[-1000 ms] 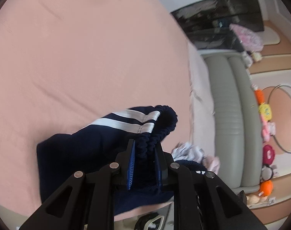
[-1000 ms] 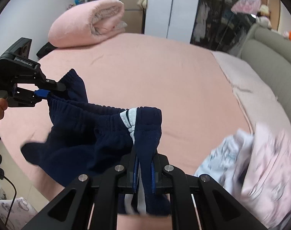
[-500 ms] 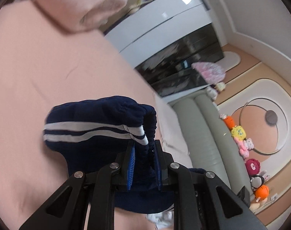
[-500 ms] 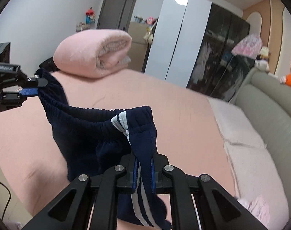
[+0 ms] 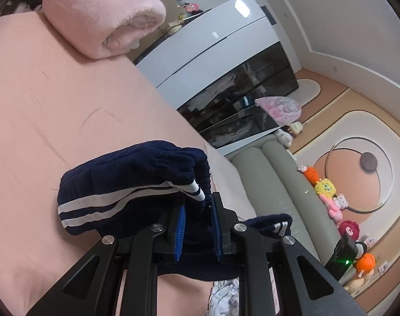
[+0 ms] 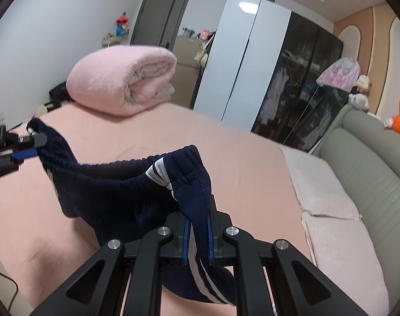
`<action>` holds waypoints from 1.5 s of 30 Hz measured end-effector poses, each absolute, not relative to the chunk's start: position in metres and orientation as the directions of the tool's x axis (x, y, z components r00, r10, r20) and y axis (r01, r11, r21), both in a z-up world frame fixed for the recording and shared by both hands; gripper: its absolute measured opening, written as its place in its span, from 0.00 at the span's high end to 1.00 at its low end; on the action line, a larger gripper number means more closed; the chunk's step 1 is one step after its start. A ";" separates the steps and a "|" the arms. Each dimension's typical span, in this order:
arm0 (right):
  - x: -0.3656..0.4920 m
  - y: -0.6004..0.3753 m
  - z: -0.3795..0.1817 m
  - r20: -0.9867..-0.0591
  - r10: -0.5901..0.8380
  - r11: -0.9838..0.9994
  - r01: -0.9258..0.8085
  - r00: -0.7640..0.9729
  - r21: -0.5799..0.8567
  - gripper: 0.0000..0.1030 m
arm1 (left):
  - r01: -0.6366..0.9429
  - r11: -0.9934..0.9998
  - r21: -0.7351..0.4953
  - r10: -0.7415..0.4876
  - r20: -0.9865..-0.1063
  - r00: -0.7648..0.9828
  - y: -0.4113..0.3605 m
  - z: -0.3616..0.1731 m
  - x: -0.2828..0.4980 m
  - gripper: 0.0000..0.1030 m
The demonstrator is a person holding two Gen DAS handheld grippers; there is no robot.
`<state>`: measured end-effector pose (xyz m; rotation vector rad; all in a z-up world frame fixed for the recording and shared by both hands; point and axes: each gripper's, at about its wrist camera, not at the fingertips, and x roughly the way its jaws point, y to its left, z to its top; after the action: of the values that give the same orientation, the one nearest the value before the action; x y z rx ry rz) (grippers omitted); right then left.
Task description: Fold clothes
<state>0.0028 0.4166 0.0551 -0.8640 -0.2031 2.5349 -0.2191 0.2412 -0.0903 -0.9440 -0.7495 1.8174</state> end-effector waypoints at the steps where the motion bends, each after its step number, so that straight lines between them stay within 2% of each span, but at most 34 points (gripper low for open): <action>1: 0.006 0.417 0.048 -0.555 0.459 -0.888 -0.367 -0.694 -0.276 0.92 | -0.447 -0.387 -0.807 0.918 -0.293 -0.267 0.242 -0.093 -0.219 0.85; 7: 0.033 0.415 0.018 -0.614 0.421 -0.904 -0.368 -0.667 -0.219 0.92 | -0.327 -0.393 -0.859 0.916 -0.336 -0.218 0.239 -0.127 -0.208 0.85; 10: 0.046 0.414 0.004 -0.643 0.400 -0.909 -0.370 -0.653 -0.189 0.92 | -0.249 -0.358 -0.900 0.929 -0.318 -0.188 0.231 -0.143 -0.200 0.85; 20: 0.082 0.394 -0.024 -0.696 0.315 -0.932 -0.348 -0.645 -0.099 0.92 | -0.292 -0.487 -0.823 0.873 -0.452 -0.182 0.188 -0.134 -0.159 0.85; 23: 0.087 0.385 -0.034 -0.712 0.292 -0.939 -0.331 -0.638 -0.088 0.92 | -0.309 -0.554 -0.773 0.832 -0.523 -0.182 0.175 -0.132 -0.148 0.85; 35: 0.107 0.350 -0.073 -0.760 0.221 -0.961 -0.270 -0.611 -0.062 0.92 | -0.161 -0.670 -0.725 0.742 -0.659 -0.119 0.127 -0.171 -0.133 0.84; 37: 0.109 0.350 -0.082 -0.772 0.224 -0.959 -0.278 -0.595 -0.064 0.92 | -0.096 -0.686 -0.721 0.728 -0.680 -0.091 0.120 -0.185 -0.135 0.78; 38: 0.110 0.349 -0.086 -0.777 0.225 -0.957 -0.282 -0.587 -0.064 0.92 | -0.047 -0.697 -0.716 0.717 -0.694 -0.066 0.117 -0.196 -0.137 0.66; 39: 0.113 0.352 -0.089 -0.783 0.218 -0.955 -0.292 -0.583 -0.048 0.92 | -0.010 -0.698 -0.716 0.716 -0.697 -0.050 0.113 -0.206 -0.137 0.50; 41: 0.117 0.356 -0.094 -0.788 0.197 -0.951 -0.308 -0.583 -0.010 0.92 | 0.023 -0.675 -0.738 0.736 -0.675 -0.050 0.109 -0.216 -0.135 0.37; 45: 0.127 0.366 -0.103 -0.798 0.174 -0.939 -0.342 -0.577 0.042 0.92 | 0.000 -0.691 -0.723 0.723 -0.690 -0.044 0.111 -0.220 -0.132 0.34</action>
<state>0.1273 0.3665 -0.1031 -1.2560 0.2770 2.5410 -0.1319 0.1109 -0.2200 -1.7112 -0.7651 1.7884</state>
